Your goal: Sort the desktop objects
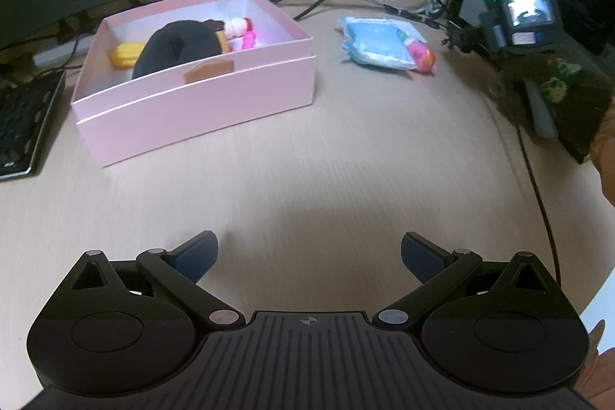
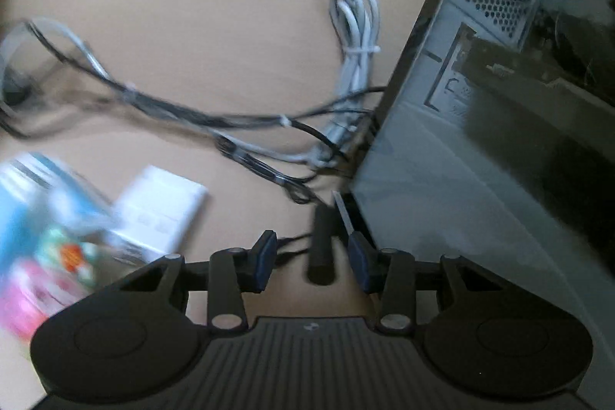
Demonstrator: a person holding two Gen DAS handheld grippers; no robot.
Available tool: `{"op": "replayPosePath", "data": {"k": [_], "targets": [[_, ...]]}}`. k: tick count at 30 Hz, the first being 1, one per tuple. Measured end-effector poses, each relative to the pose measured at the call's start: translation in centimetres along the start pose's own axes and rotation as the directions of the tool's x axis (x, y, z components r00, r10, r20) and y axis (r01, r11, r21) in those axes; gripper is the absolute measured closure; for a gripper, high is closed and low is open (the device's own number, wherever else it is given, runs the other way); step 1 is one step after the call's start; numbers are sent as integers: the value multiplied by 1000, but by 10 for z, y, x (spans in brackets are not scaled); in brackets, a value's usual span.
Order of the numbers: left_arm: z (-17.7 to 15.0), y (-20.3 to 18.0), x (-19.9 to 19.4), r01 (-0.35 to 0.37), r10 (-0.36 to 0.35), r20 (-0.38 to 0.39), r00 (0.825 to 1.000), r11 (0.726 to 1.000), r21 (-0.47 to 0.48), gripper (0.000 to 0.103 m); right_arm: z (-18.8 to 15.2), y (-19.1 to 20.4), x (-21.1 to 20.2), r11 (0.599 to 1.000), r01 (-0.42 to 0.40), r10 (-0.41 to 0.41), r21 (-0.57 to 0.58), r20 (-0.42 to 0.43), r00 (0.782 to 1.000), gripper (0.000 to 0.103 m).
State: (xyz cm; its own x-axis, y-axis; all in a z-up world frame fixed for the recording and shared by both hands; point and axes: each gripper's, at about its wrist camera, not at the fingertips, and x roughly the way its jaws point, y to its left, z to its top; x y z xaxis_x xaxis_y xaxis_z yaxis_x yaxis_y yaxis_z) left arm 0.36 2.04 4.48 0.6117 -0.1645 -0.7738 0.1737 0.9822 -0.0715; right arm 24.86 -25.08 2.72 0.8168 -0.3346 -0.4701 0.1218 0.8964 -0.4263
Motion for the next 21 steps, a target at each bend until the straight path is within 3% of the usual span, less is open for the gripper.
{"op": "replayPosePath", "data": {"k": [5, 7, 10, 17, 19, 21], "targets": [[-5, 6, -5, -23, 23, -3, 1000, 999, -29, 0, 3, 11, 26, 999, 29, -30, -37, -37, 999, 68], [-7, 8, -5, -30, 30, -4, 1000, 999, -40, 0, 4, 14, 33, 998, 21, -25, -53, -77, 997, 82], [-8, 9, -6, -29, 29, -2, 1000, 998, -53, 0, 1, 14, 28, 1000, 7, -10, -27, -93, 996, 86], [-4, -5, 0, -10, 10, 13, 1000, 999, -38, 0, -26, 6, -42, 987, -156, 158, 33, -87, 984, 86], [-4, -11, 2, -4, 4, 17, 1000, 1000, -19, 0, -36, -1, -74, 973, -229, 231, 44, -74, 970, 86], [-5, -17, 6, -2, 2, 13, 1000, 1000, 0, 0, -46, -5, -102, 945, -321, 325, 59, -72, 943, 86]]}}
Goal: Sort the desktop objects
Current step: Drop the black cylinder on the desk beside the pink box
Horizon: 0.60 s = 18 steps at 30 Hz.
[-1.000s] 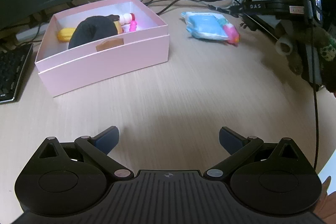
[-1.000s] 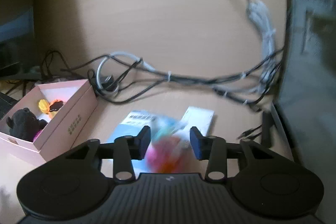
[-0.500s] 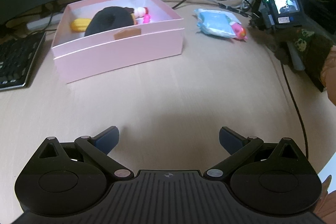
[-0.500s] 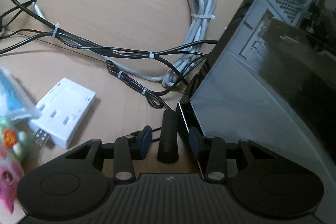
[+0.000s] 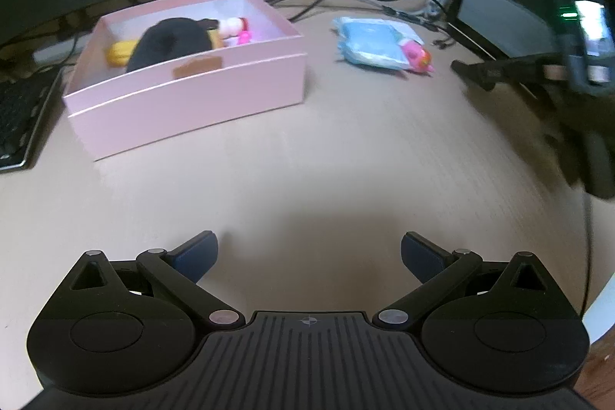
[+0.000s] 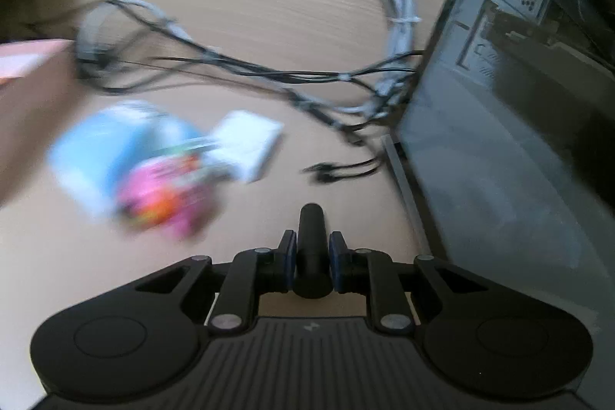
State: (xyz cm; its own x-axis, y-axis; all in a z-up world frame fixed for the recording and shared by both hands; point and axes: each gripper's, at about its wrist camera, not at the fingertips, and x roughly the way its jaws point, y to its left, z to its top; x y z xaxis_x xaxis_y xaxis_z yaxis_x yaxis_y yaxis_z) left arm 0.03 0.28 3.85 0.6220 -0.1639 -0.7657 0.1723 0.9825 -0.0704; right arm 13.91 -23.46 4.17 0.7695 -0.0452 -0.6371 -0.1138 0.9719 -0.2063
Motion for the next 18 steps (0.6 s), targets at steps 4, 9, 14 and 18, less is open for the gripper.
{"op": "replayPosePath", "data": {"k": [4, 9, 14, 18], "targets": [[-4, -11, 9, 14, -13, -25, 1000, 999, 37, 0, -20, 19, -48, 952, -307, 307, -6, 6, 952, 86], [-6, -25, 9, 23, -20, -27, 999, 995, 96, 0, -33, 63, -86, 891, -394, 418, -226, 69, 906, 86], [-9, -26, 4, 20, -18, -16, 1000, 995, 99, 0, -33, 67, -71, 925, -290, 315, -245, 65, 947, 74], [-11, -17, -1, -10, 10, -9, 1000, 998, 63, 0, -22, 50, -59, 953, -258, 276, -160, 102, 956, 57]]}}
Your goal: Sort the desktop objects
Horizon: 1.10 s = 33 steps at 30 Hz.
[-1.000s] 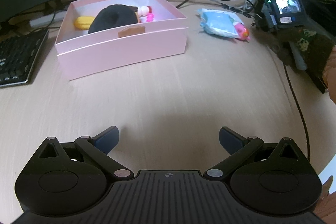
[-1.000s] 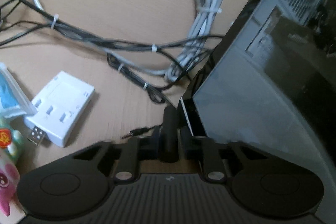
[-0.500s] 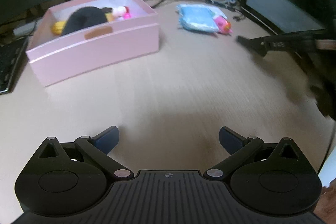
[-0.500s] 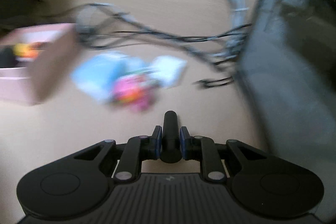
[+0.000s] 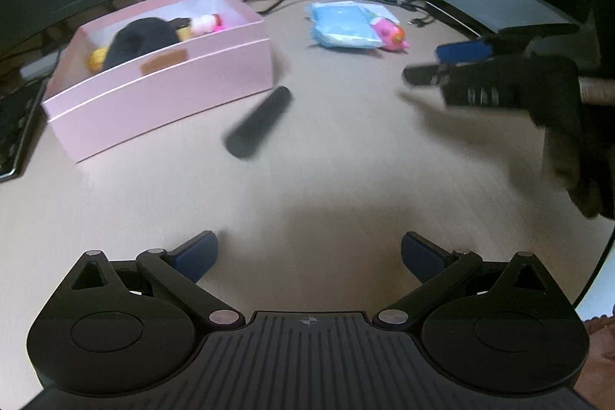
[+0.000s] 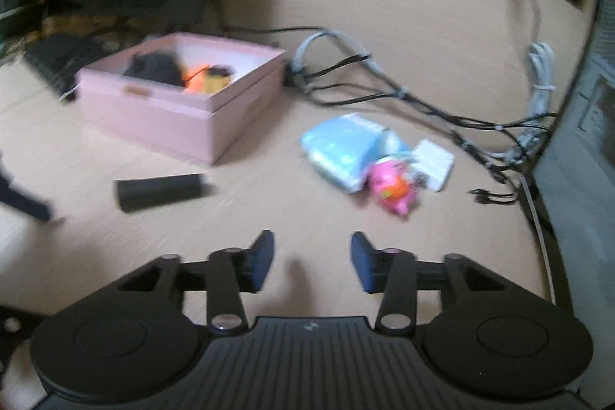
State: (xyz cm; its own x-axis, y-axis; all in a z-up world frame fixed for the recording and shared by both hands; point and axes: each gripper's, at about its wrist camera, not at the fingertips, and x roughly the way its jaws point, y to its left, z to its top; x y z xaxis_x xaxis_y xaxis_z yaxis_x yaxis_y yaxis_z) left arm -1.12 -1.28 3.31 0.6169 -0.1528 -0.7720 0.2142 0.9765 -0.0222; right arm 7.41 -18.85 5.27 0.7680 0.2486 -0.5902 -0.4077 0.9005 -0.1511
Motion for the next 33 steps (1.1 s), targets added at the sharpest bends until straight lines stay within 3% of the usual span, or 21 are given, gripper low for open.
{"op": "replayPosePath", "data": {"k": [4, 11, 12, 13, 19, 25, 26, 28, 29, 30, 33], "targets": [[-1, 6, -7, -21, 21, 8, 1000, 1000, -18, 0, 12, -34, 30, 993, 84, -84, 88, 0, 996, 55], [-2, 17, -13, -62, 63, 11, 998, 997, -42, 0, 18, -45, 84, 982, 187, -187, -27, -11, 982, 53], [-2, 19, -14, -69, 70, 14, 997, 996, -49, 0, 18, -46, 85, 983, 181, -181, -36, -13, 983, 59], [-1, 21, -13, -76, 77, 17, 997, 996, -56, 0, 18, -46, 84, 985, 169, -170, -30, -18, 985, 66], [16, 28, -6, -73, 77, 49, 996, 993, -88, 0, 5, -34, 34, 991, 136, -136, 6, 15, 991, 66], [41, 28, 17, -82, 90, 78, 993, 991, -104, 0, -25, 8, -26, 1000, -7, 8, 8, -9, 1000, 66], [45, 30, 21, -94, 103, 78, 992, 989, -116, 0, -30, 12, -33, 999, -40, 40, 25, -13, 999, 62], [54, 33, 31, -123, 135, 80, 988, 983, -140, 0, -36, 17, -43, 997, -56, 55, 51, 13, 998, 41], [58, 33, 34, -139, 152, 82, 985, 979, -148, 0, -39, 19, -48, 997, -45, 43, 58, 30, 999, 25], [63, 34, 38, -155, 170, 86, 982, 975, -157, 0, -41, 17, -52, 997, -22, 18, 76, 44, 999, 18], [73, 33, 48, -197, 216, 94, 972, 964, -176, 0, -47, -1, -53, 983, 28, -36, 180, 45, 998, 12]]}}
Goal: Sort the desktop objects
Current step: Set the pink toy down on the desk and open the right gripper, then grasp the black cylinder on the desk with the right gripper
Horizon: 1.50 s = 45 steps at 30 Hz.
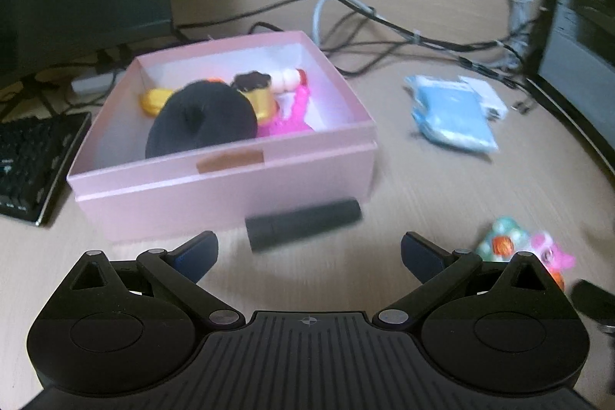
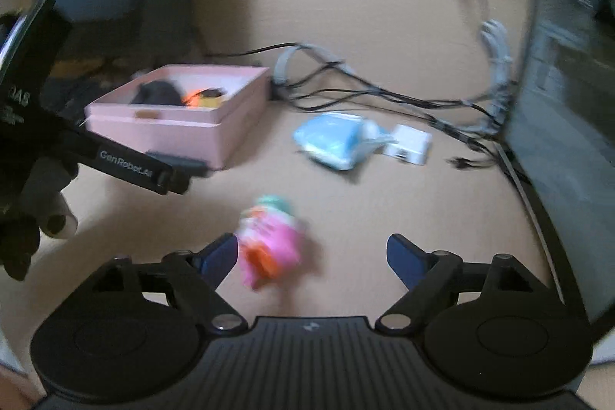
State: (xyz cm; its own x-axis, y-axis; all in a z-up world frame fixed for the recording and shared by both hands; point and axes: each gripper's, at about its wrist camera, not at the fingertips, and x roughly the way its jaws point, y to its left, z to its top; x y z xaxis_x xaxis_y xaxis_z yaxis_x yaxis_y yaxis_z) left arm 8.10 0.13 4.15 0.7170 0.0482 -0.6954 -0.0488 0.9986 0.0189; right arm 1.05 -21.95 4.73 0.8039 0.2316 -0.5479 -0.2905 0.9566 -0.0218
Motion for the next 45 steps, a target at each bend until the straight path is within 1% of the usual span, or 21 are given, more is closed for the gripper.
{"op": "replayPosePath", "data": {"k": [2, 4, 7, 8, 9, 11, 14, 16, 17, 18, 20, 24, 25, 27, 29, 33, 35, 37, 38, 39, 45], "targets": [[3, 2, 6, -29, 28, -18, 999, 999, -41, 0, -2, -18, 3, 994, 37, -35, 102, -18, 999, 9], [1, 6, 5, -10, 8, -27, 1000, 997, -75, 0, -5, -33, 6, 982, 39, -34, 184, -33, 999, 8], [-9, 8, -2, 15, -16, -23, 1000, 999, -44, 1, -10, -39, 1, 975, 43, -41, 219, -13, 999, 5], [-13, 8, -5, 26, -27, -21, 999, 999, -35, 4, -11, -38, 2, 976, 45, -44, 212, -13, 999, 5], [-17, 10, -8, 37, -37, -21, 999, 999, -27, 15, -10, -35, 3, 979, 40, -38, 199, -14, 999, 5], [-24, 16, -15, 41, -42, -30, 999, 999, -25, 27, -6, -26, 4, 987, 26, -25, 160, -4, 1000, 5], [-31, 31, -26, 20, -21, -22, 1000, 998, -58, 26, 7, -3, 5, 998, -24, 22, 61, 36, 999, 5], [-32, 45, -33, -5, 3, -17, 1000, 996, -89, 21, 17, 14, 11, 998, -59, 58, 8, 51, 997, 5], [-33, 52, -36, -17, 16, -15, 1000, 994, -105, 16, 24, 24, 16, 996, -90, 91, -17, 49, 995, 9], [-34, 60, -40, -33, 32, -12, 999, 992, -125, 11, 30, 34, 21, 991, -127, 129, -33, 42, 991, 16], [-37, 74, -47, -57, 55, -12, 998, 985, -162, 8, 44, 55, 35, 977, -208, 209, -43, 17, 978, 29], [-46, 100, -58, -89, 84, -32, 996, 968, -233, 8, 60, 104, 71, 953, -290, 286, -85, -58, 956, 30], [-49, 106, -61, -97, 90, -37, 995, 963, -250, 8, 61, 115, 78, 951, -294, 289, -98, -67, 955, 29], [-54, 116, -64, -107, 99, -43, 994, 956, -275, 7, 61, 136, 93, 948, -296, 287, -120, -86, 954, 23], [-59, 125, -68, -115, 105, -49, 993, 948, -298, 7, 62, 152, 106, 952, -278, 265, -131, -105, 958, 22], [-68, 137, -74, -129, 116, -60, 991, 935, -329, 7, 62, 170, 122, 977, -163, 148, -136, -111, 983, 16], [-71, 142, -77, -137, 123, -64, 990, 931, -338, 6, 62, 171, 126, 984, -124, 109, -127, -116, 987, 16], [-74, 147, -78, -148, 131, -71, 989, 925, -349, 6, 60, 168, 127, 986, -131, 117, -107, -124, 985, 17], [-74, 148, -78, -151, 134, -74, 988, 923, -353, 6, 59, 168, 125, 986, -122, 109, -110, -121, 987, 25], [-75, 149, -78, -153, 134, -77, 988, 922, -355, 6, 59, 167, 124, 985, -128, 114, -116, -120, 986, 28], [-71, 144, -74, -139, 120, -77, 990, 932, -334, 6, 55, 159, 98, 976, -189, 175, -109, -125, 976, 28]]}}
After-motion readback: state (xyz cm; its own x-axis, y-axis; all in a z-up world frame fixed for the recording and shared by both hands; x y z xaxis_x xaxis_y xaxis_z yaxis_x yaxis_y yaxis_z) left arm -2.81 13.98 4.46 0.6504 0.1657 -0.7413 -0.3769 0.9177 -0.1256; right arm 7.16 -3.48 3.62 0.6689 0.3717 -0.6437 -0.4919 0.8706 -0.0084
